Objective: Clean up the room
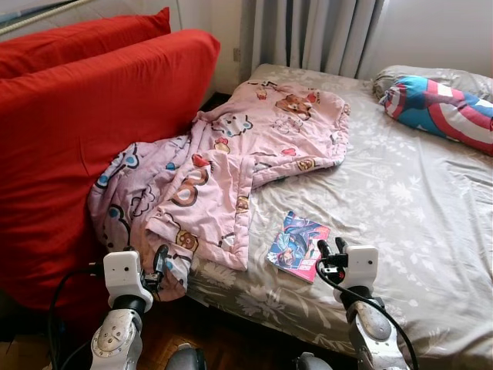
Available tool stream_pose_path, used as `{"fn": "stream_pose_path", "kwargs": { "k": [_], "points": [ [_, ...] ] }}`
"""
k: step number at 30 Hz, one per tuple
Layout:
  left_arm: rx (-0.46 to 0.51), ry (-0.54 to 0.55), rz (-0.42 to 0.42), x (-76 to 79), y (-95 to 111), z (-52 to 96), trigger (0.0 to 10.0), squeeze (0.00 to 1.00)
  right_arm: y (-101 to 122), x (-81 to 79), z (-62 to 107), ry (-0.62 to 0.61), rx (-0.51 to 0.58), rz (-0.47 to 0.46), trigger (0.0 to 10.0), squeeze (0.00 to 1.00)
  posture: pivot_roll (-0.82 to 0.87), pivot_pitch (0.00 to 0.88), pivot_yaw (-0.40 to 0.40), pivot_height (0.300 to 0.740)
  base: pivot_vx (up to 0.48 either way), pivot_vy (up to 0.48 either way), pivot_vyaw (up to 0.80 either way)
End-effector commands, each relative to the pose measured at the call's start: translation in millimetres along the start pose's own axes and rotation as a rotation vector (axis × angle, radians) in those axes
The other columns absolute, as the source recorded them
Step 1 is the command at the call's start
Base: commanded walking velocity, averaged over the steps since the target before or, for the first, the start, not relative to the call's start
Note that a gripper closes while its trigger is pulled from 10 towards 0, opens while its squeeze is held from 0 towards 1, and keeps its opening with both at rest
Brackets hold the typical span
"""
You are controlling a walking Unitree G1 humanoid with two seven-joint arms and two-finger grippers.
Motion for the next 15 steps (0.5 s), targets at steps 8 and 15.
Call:
{"fn": "stream_pose_path", "kwargs": {
  "k": [8, 15],
  "points": [
    [-0.004, -0.003, 0.001, 1.5, 0.1, -1.0, 10.0, 0.00, -1.1, 1.4, 1.1, -0.003, -0.003, 0.001, 10.0, 0.00, -0.09, 0.057, -0.033, 0.639, 0.000, 0.000, 0.00],
    [-0.007, -0.005, 0.001, 2.0, -0.1, -1.0, 10.0, 0.00, -1.1, 1.8, 1.1, -0.005, -0.004, 0.003, 10.0, 0.00, -0.09, 0.060, -0.033, 0.639, 0.000, 0.000, 0.00]
  ]
}}
Point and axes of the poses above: a point about 5 cm out from each wrist's last joint towards the gripper, its own z axis pointing back from the gripper into the wrist, its own y axis along the axis of the wrist's last joint, x = y × z, the point moved 4 cm from there along -z, pointing out of the wrist towards the gripper, and after that the axes turned 12 degrees about -z, right-handed, at the moved point
